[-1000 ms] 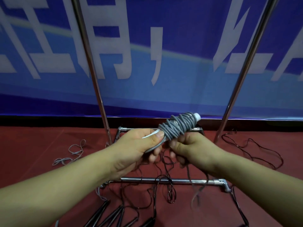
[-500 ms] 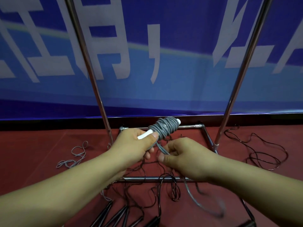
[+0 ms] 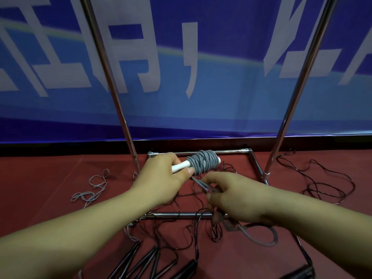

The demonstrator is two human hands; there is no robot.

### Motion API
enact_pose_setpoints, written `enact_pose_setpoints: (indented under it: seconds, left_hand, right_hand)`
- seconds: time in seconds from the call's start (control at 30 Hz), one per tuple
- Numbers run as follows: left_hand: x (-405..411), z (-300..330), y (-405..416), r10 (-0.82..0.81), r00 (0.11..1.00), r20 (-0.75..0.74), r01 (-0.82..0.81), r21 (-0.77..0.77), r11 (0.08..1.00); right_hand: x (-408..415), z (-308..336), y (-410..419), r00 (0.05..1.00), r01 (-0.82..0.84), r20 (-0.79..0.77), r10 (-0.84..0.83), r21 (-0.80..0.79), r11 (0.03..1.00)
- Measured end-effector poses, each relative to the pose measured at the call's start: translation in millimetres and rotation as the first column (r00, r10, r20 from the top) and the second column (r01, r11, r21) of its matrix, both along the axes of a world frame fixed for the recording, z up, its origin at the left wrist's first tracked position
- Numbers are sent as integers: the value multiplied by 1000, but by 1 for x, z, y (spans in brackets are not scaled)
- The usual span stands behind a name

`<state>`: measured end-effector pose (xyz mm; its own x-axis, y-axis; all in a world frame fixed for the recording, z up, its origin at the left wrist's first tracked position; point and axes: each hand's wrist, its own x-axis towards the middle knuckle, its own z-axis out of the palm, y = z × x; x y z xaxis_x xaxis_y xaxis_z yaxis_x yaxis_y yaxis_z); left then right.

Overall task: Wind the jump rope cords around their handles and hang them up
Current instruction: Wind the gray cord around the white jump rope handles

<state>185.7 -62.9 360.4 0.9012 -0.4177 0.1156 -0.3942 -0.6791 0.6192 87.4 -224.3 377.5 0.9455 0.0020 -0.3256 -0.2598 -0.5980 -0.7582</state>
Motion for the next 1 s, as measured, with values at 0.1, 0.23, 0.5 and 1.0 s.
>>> enact_pose_setpoints:
  seconds: [0.1,0.23,0.5,1.0]
  left_hand:
    - [3,-1,0,-10,1000,27,8,77,997]
    - [4,-4,2,-61,998,-16,62,169,984]
    - [0,0,3,-254,957,-142,278,188,942]
    - [-18,14,7,-567,713,-411,674,180,717]
  right_hand:
    - [2,2,0,998,21,60,-13,-129,991]
    - [5,6,-7,997,-8,64,31,-329,944]
    - [5,1,-19,967,54,251,44,-373,926]
    - [14,-8,-34,981,-10,187,52,-220,976]
